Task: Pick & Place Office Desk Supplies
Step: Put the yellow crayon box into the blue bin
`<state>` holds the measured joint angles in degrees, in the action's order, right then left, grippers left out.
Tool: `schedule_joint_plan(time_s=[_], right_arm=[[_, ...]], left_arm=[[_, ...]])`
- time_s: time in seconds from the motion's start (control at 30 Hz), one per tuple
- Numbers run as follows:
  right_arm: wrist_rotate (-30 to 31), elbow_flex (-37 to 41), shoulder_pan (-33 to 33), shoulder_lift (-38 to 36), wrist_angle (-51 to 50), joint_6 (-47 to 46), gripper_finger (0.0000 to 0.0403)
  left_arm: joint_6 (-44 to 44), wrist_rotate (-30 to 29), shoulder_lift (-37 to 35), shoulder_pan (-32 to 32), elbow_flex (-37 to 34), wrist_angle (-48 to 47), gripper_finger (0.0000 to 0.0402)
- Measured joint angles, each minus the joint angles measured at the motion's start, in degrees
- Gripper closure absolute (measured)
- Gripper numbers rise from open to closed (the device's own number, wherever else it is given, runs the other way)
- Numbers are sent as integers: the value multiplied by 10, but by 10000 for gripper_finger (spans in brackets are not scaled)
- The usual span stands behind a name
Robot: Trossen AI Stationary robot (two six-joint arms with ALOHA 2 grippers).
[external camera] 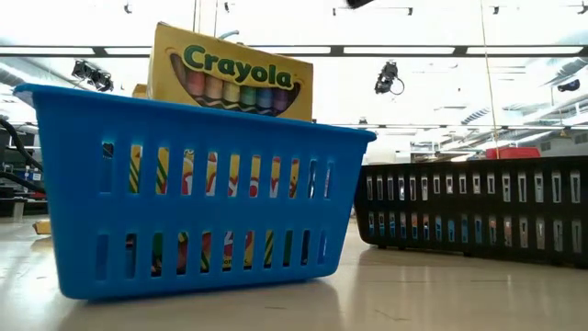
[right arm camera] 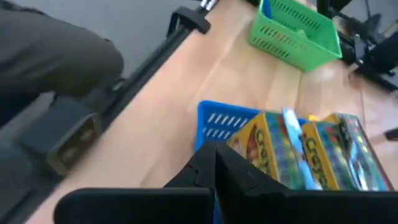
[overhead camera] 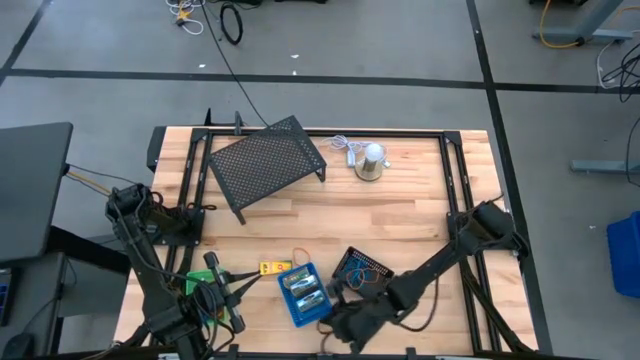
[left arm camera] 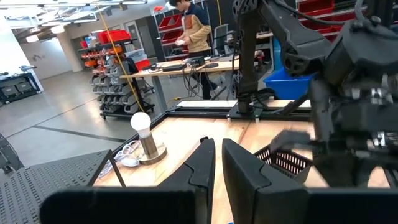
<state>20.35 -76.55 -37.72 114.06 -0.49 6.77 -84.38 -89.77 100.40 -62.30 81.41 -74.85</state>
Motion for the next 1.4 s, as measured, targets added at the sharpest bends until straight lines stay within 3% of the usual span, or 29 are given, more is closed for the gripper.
schedule_joint_plan(time_s=[0.4, 0.73, 0.97, 1.4], right_arm=[[-55, -89, 38, 65, -115, 32, 401], [-63, -95, 52, 79, -138, 45, 402], [-9, -94, 47, 92, -142, 47, 403], [37, -95, 38, 113, -133, 57, 403]], left_arm=[[3, 14, 1, -5, 0, 3, 363], [4, 14, 2, -7, 0, 4, 363], [4, 14, 2, -7, 0, 4, 363], [5, 13, 2, -7, 0, 0, 363]])
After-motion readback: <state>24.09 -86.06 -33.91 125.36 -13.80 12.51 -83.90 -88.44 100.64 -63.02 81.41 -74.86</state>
